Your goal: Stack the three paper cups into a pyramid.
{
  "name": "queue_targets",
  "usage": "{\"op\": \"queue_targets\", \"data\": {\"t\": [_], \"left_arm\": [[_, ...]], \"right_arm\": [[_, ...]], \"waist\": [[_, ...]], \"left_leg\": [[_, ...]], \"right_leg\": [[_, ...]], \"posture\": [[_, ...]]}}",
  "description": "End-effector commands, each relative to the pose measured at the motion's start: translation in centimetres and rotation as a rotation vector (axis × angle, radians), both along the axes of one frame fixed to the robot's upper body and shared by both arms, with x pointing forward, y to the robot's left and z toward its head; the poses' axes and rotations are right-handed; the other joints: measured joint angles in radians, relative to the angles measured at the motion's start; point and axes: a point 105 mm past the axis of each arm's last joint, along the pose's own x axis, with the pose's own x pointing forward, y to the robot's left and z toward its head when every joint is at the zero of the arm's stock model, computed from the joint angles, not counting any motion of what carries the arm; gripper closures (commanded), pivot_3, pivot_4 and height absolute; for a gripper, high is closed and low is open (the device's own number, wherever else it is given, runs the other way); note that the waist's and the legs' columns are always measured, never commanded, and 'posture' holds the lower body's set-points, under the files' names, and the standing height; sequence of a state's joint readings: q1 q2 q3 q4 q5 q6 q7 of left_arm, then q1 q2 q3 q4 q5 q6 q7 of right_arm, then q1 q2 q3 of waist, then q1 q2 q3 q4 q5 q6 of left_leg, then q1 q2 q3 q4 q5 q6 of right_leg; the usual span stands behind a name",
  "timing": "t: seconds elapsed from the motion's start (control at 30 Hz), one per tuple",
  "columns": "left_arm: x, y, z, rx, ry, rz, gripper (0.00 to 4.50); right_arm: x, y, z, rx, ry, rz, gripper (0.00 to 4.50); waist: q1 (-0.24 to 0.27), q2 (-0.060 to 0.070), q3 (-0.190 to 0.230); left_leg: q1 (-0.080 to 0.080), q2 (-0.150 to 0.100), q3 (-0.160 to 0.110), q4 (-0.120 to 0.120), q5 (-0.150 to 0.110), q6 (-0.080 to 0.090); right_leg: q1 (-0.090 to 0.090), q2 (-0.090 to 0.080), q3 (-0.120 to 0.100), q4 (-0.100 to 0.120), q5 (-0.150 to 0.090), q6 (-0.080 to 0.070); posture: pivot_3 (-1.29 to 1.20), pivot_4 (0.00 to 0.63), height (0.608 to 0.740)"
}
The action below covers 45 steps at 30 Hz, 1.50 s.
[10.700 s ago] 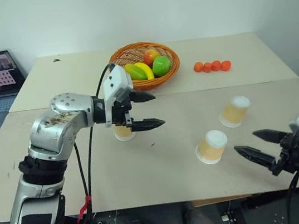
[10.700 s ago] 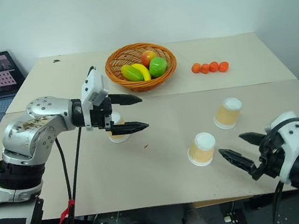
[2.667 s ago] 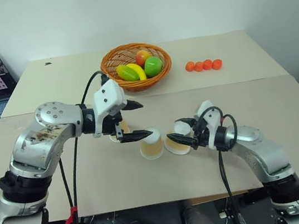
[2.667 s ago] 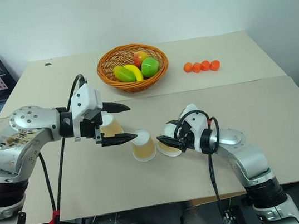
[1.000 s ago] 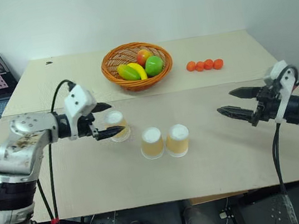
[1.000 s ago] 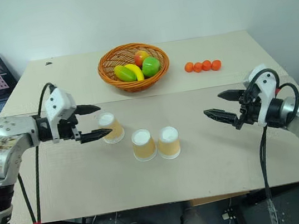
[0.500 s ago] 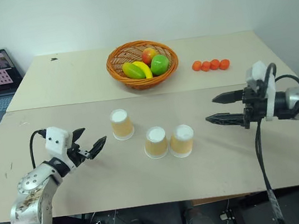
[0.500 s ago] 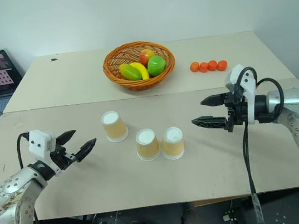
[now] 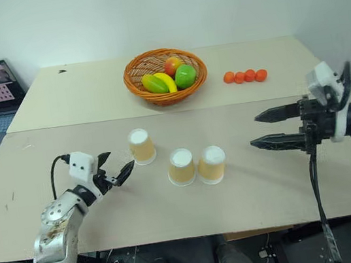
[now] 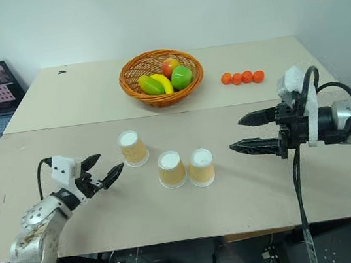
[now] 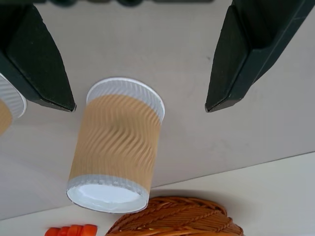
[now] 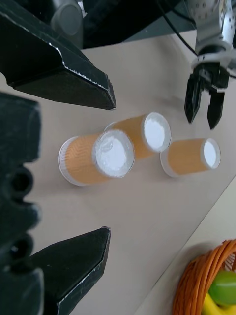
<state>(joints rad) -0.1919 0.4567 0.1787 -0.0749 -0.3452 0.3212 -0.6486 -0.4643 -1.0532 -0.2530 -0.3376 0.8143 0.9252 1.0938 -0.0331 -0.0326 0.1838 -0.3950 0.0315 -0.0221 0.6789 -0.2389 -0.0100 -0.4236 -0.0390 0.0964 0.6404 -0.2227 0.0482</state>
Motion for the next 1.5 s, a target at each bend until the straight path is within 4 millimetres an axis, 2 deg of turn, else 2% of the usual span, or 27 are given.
{"op": "queue_targets", "data": {"t": [0.03,0.4,0.6,0.63,0.67,0.73,0.77,0.83,1.0,1.1,1.17,1.3,1.5], "left_arm": [[0.9,-1.0,1.5,0.003,-0.079,-0.038,0.0],[3.3,-4.8,3.4,-0.028,-0.156,-0.118,0.0],[3.5,-5.3,2.5,-0.015,-0.147,-0.12,0.0],[3.5,-5.3,2.3,-0.008,-0.146,-0.122,0.54],[3.4,-5.3,2.2,-0.002,-0.146,-0.121,0.77],[3.3,-5.2,2.1,0.006,-0.147,-0.119,1.57],[3.3,-5.2,2.1,0.006,-0.149,-0.115,1.83],[3.5,-5.1,2.4,0.004,-0.157,-0.11,1.91],[3.8,-5.8,4.7,0.01,-0.214,-0.131,1.91],[4.1,-7.4,8.3,-0.013,-0.258,-0.2,1.91],[4.0,-8.1,9.5,-0.03,-0.248,-0.25,1.91],[1.6,-11.2,12.5,0.013,-0.216,-0.539,1.91],[-0.2,-13.5,14.7,0.06,-0.182,-0.75,1.91]], "right_arm": [[-0.9,0.1,2.3,-0.003,-0.078,0.0,0.07],[-1.1,0.2,3.2,-0.026,-0.103,-0.054,0.07],[-1.3,-0.4,3.5,-0.032,-0.112,-0.084,0.07],[-1.3,-0.4,3.5,-0.03,-0.112,-0.086,0.0],[-1.2,-0.6,3.5,-0.031,-0.115,-0.094,0.0],[-1.2,-0.9,3.5,-0.03,-0.118,-0.104,0.0],[-1.2,-1.0,3.4,-0.032,-0.119,-0.108,0.0],[-1.2,-1.2,3.3,-0.032,-0.12,-0.111,0.0],[-1.2,-1.4,3.0,-0.027,-0.123,-0.117,0.0],[-1.2,-1.6,2.8,-0.026,-0.125,-0.124,0.0],[-1.3,-1.6,2.8,-0.025,-0.127,-0.125,0.0],[-2.7,-2.3,2.5,-0.016,-0.108,-0.133,0.0],[-3.9,-3.2,1.8,-0.003,-0.105,-0.191,0.0]], "waist": [[0.001,-0.001,0.0],[-0.002,-0.001,-0.001],[-0.003,-0.001,-0.001],[-0.003,-0.001,-0.001],[-0.003,-0.001,-0.001],[-0.002,-0.001,-0.001],[-0.002,-0.001,-0.001],[-0.003,-0.001,0.0],[-0.002,-0.001,0.0],[0.0,-0.001,0.0],[0.004,-0.001,0.0],[0.008,-0.001,0.0],[0.015,-0.001,0.0]], "left_leg": [[0.0,0.0,0.0,0.0,0.0,0.0],[-0.001,0.0,0.0,0.0,0.0,0.0],[-0.001,0.0,0.0,0.0,0.0,0.0],[-0.001,0.0,0.0,0.0,0.0,0.0],[-0.001,0.0,0.0,0.0,0.0,0.0],[-0.001,0.0,0.0,0.0,0.0,0.0],[-0.001,0.0,0.0,0.0,0.0,0.0],[-0.001,0.0,0.0,0.0,0.0,0.0],[-0.001,0.0,0.0,0.0,0.0,0.0],[-0.001,0.0,0.0,0.0,0.0,0.0],[-0.003,-0.001,-0.001,0.001,0.0,0.0],[-0.003,-0.001,-0.001,0.0,0.0,0.0],[-0.004,-0.001,-0.001,0.0,0.0,0.0]], "right_leg": [[0.0,0.0,0.0,0.0,0.0,0.0],[0.0,0.0,0.001,-0.001,0.001,-0.002],[0.0,0.0,0.001,-0.001,0.001,-0.002],[0.0,0.0,0.001,-0.001,0.001,-0.002],[0.0,0.0,0.001,-0.001,0.001,-0.002],[0.0,0.0,0.001,-0.001,0.001,-0.001],[0.0,0.0,0.001,-0.001,0.001,-0.001],[0.0,0.0,0.001,-0.001,0.001,-0.001],[0.0,0.0,0.001,-0.001,0.0,0.0],[0.0,0.0,0.0,-0.001,0.0,0.001],[-0.001,0.0,0.0,-0.001,-0.001,0.004],[-0.001,0.0,0.0,-0.002,-0.001,0.003],[-0.001,0.0,-0.001,-0.003,-0.002,0.004]], "posture": [[0.0,0.15,0.734],[0.0,0.15,0.734],[0.0,0.15,0.734],[0.0,0.15,0.734],[0.0,0.15,0.734],[0.0,0.15,0.734],[0.0,0.15,0.734],[0.0,0.15,0.734],[0.0,0.15,0.734],[0.0,0.15,0.734],[0.0,0.15,0.734],[0.0,0.15,0.734],[0.0,0.15,0.734]]}}
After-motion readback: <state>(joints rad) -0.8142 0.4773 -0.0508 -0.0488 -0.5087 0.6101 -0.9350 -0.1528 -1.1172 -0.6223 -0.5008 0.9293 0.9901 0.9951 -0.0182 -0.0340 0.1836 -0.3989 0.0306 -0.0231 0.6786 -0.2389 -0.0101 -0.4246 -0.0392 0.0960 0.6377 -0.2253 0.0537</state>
